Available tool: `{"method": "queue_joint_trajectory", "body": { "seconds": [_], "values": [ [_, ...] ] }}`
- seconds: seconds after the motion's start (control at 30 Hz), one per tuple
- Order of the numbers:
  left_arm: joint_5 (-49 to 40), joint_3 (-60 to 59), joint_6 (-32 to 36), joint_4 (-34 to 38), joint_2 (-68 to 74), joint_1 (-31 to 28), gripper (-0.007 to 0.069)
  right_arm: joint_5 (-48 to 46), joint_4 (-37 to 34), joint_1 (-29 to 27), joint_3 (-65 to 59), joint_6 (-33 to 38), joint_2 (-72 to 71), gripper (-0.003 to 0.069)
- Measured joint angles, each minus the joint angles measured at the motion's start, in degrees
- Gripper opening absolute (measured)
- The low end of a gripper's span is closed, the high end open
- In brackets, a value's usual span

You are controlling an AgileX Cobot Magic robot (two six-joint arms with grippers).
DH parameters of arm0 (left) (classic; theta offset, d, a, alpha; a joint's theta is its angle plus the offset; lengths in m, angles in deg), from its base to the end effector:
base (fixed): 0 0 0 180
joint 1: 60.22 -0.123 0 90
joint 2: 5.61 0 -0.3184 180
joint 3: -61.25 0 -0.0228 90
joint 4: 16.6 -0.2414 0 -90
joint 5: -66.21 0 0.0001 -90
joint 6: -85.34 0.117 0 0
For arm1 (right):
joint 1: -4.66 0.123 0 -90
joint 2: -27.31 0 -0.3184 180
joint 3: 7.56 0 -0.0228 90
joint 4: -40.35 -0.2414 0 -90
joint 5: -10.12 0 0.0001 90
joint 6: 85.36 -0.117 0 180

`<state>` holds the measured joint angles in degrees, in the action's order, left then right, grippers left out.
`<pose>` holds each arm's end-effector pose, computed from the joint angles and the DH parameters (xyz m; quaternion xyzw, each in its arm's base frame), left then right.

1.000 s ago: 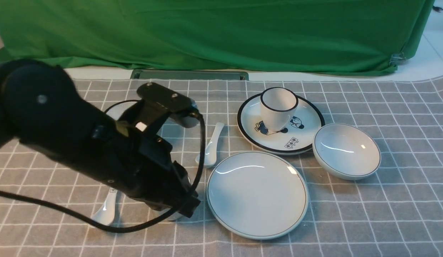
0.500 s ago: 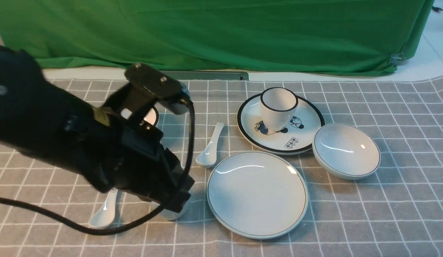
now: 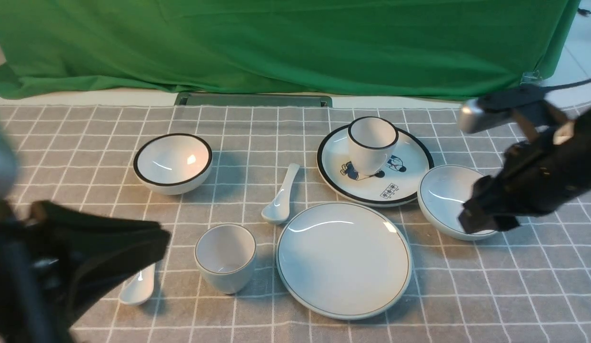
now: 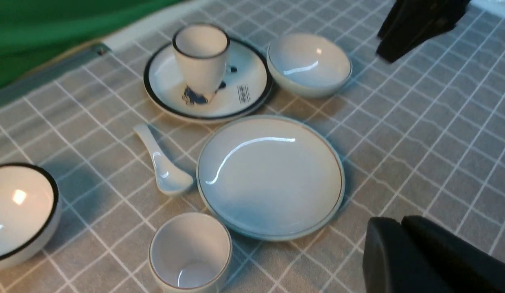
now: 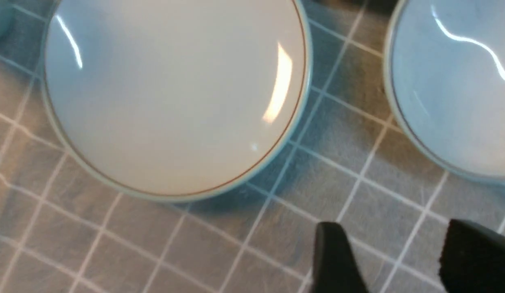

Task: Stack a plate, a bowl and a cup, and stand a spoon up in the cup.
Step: Use the right arm to grab a blue rice bowl

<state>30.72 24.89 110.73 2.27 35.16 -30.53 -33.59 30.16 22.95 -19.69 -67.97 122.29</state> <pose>0.0727 -0.0668 0.3654 0.3278 0.7547 -0.1736 0.5411 0.3016 0.1148 0.2900 -0.2509 0.9319 0.0775 0.2503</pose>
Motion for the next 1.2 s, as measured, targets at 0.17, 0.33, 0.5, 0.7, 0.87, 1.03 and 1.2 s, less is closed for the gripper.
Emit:
{"method": "queue_joint_trajectory", "body": {
  "seconds": [0.17, 0.33, 0.5, 0.7, 0.87, 1.03, 1.2],
  "values": [
    [2.91, -3.01, -0.22, 0.25, -6.56, 0.0, 0.0017, 1.62, 1.93, 0.41, 5.23, 0.37, 8.88, 0.0453],
    [2.89, -3.28, -0.73, 0.37, -7.19, 0.0, 0.0017, 3.91, 3.02, 0.41, 7.89, 0.56, 15.2, 0.0454],
    [2.76, -3.28, -1.11, 0.44, -7.19, 0.0, 0.0017, 5.82, 3.29, 0.41, 8.14, 1.96, 19.23, 0.0455],
    [2.58, -3.28, -1.31, 0.44, -7.19, 0.0, 0.0017, 9.08, 4.98, 0.41, 8.14, 5.33, 22.84, 0.0416],
    [2.52, -3.28, -1.31, 0.44, -7.19, 0.0, 0.0017, 9.73, 9.05, 0.45, 8.14, 6.3, 23.21, 0.0203],
    [2.41, -3.28, -1.31, 0.44, -7.19, 0.0, 0.0017, 6.65, 11.36, 1.94, 8.5, 4.76, 18.99, 0.0086],
    [2.11, -3.32, -1.4, 0.39, -7.19, 0.0, 0.0017, 3.36, 11.23, 8.91, 8.05, 0.47, 12.49, 0.0086]
  ]
}}
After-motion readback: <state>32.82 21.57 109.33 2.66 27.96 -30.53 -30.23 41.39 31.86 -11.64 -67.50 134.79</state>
